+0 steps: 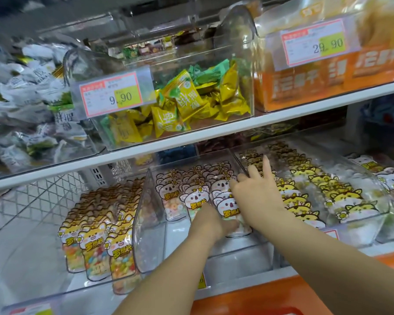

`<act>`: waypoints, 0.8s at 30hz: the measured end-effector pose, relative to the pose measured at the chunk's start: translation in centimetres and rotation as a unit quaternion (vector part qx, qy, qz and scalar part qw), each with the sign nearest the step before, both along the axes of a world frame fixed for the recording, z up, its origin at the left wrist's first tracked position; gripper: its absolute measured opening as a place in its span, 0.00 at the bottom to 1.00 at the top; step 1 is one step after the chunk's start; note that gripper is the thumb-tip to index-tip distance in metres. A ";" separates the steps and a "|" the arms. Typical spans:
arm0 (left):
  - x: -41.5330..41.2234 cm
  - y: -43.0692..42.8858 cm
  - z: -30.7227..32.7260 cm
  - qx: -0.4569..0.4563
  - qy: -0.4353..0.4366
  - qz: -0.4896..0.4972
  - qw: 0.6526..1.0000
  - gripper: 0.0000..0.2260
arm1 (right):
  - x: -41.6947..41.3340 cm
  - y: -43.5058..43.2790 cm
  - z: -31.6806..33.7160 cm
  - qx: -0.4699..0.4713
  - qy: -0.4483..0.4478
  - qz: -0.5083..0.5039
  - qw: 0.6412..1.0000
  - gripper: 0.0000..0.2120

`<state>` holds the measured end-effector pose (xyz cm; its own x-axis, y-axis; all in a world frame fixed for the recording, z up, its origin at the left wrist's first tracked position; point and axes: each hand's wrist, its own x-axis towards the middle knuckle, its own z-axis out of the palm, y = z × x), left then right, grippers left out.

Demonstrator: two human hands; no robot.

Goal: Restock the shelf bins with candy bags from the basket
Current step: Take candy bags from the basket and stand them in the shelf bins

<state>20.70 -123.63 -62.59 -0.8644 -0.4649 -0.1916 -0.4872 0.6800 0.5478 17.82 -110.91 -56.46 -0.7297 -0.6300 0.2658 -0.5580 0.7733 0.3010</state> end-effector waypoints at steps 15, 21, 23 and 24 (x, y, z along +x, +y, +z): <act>1.0 -1.0 0.9 -0.052 -0.010 -0.023 0.998 0.18 | 1.1 -0.6 0.6 -0.106 0.014 0.111 0.988 0.17; 2.7 -3.3 0.8 -0.090 -0.064 -0.047 0.993 0.19 | 0.2 -2.5 -2.7 -0.138 -0.173 0.050 0.974 0.47; 3.1 -3.8 0.1 -0.096 -0.081 -0.061 0.990 0.20 | -0.3 -2.8 -3.5 -0.136 -0.175 0.044 0.974 0.46; 3.3 -3.9 -0.1 -0.099 -0.089 -0.073 0.988 0.23 | -0.3 -2.9 -3.6 -0.133 -0.169 0.043 0.976 0.43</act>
<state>23.96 -127.52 -62.72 -0.8854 -0.3814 -0.2656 -0.4532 0.8352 0.3115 17.51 -113.76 -60.06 -0.7518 -0.6342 0.1803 -0.6566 0.7453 -0.1161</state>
